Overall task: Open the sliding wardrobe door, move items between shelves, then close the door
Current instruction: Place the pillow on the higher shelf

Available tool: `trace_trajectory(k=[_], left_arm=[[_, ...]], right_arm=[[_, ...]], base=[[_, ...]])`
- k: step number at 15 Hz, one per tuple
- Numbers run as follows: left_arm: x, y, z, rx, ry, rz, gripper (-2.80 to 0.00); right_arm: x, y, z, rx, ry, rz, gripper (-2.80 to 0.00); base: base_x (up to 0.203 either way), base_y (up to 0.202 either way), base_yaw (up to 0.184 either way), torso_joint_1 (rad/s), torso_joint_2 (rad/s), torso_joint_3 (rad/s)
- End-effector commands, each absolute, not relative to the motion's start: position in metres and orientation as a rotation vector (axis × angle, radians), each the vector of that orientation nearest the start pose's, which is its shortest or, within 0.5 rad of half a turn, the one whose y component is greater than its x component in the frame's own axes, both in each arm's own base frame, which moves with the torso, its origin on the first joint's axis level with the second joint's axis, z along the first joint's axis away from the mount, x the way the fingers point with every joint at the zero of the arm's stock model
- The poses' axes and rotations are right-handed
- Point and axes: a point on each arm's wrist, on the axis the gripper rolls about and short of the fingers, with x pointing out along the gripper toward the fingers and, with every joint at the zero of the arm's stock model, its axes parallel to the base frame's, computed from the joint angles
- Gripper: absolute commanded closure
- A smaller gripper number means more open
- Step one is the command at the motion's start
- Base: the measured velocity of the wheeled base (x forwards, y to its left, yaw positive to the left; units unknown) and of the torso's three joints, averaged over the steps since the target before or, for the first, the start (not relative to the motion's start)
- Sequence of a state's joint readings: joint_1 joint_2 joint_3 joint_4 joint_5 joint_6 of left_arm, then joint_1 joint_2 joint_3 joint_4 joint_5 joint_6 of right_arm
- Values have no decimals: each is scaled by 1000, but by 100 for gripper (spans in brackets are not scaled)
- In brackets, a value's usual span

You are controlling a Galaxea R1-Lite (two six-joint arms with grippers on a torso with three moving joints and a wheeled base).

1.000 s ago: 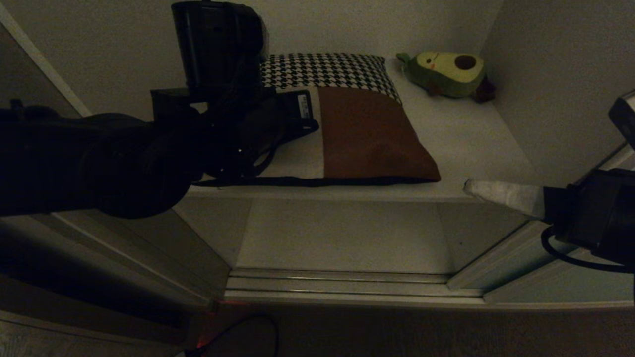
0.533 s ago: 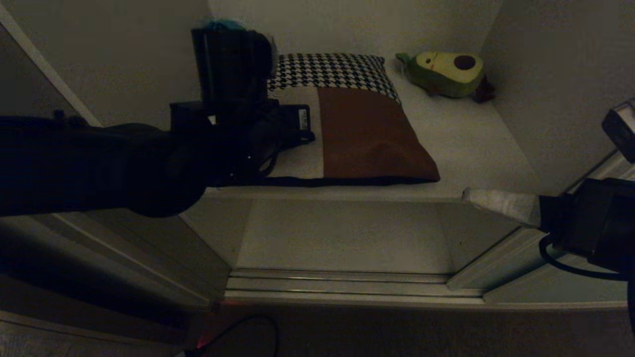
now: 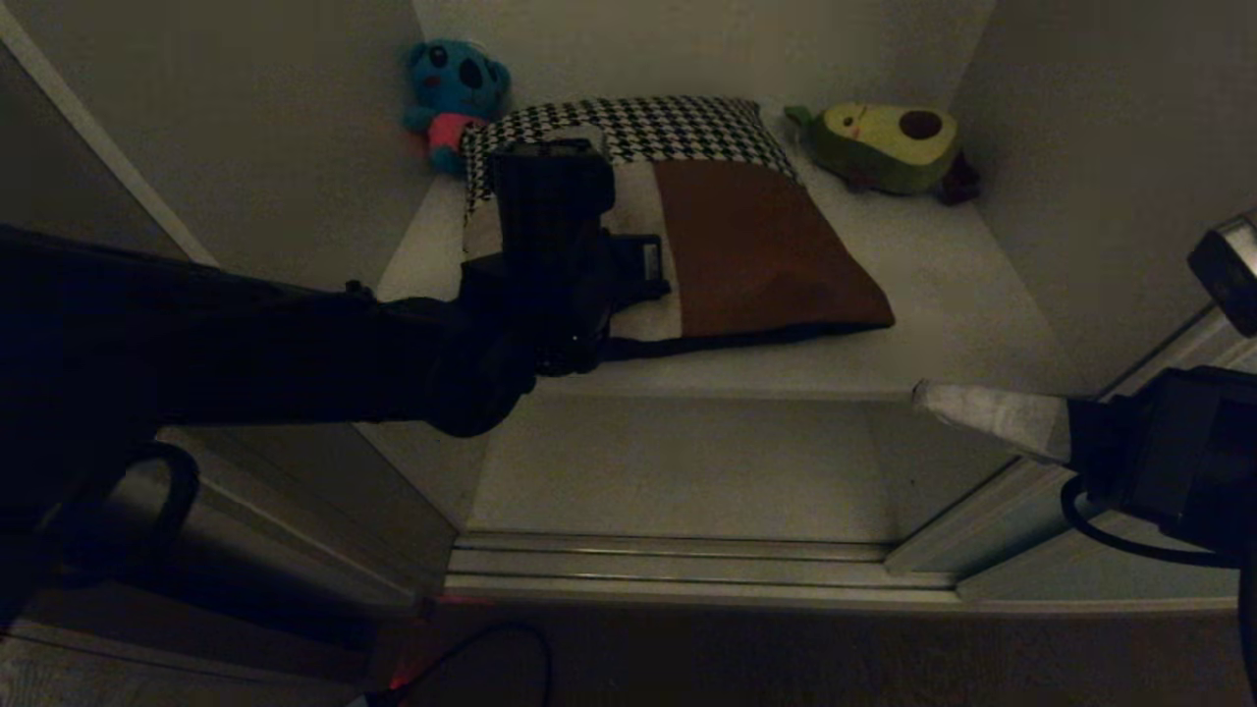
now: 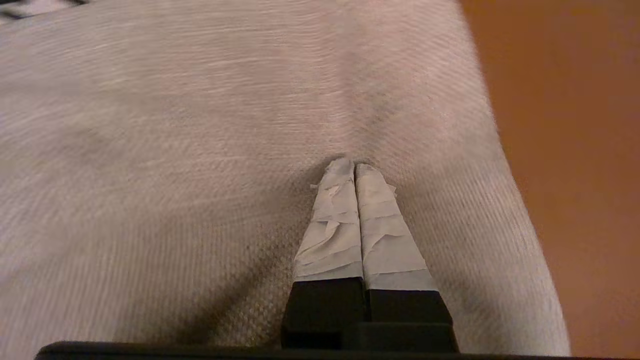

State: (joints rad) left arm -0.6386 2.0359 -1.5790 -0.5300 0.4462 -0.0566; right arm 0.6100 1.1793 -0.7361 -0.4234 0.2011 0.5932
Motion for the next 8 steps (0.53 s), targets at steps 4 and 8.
trace_trajectory(k=[4, 8], left_arm=[[345, -265, 279, -131, -118, -258, 0], [288, -246, 328, -155, -195, -289, 0]], right_arm=[[142, 105, 265, 557, 272, 780, 0], [140, 104, 266, 547, 258, 783, 0]], base=[[0, 0, 0, 0, 0, 0], [0, 0, 0, 0, 0, 0]])
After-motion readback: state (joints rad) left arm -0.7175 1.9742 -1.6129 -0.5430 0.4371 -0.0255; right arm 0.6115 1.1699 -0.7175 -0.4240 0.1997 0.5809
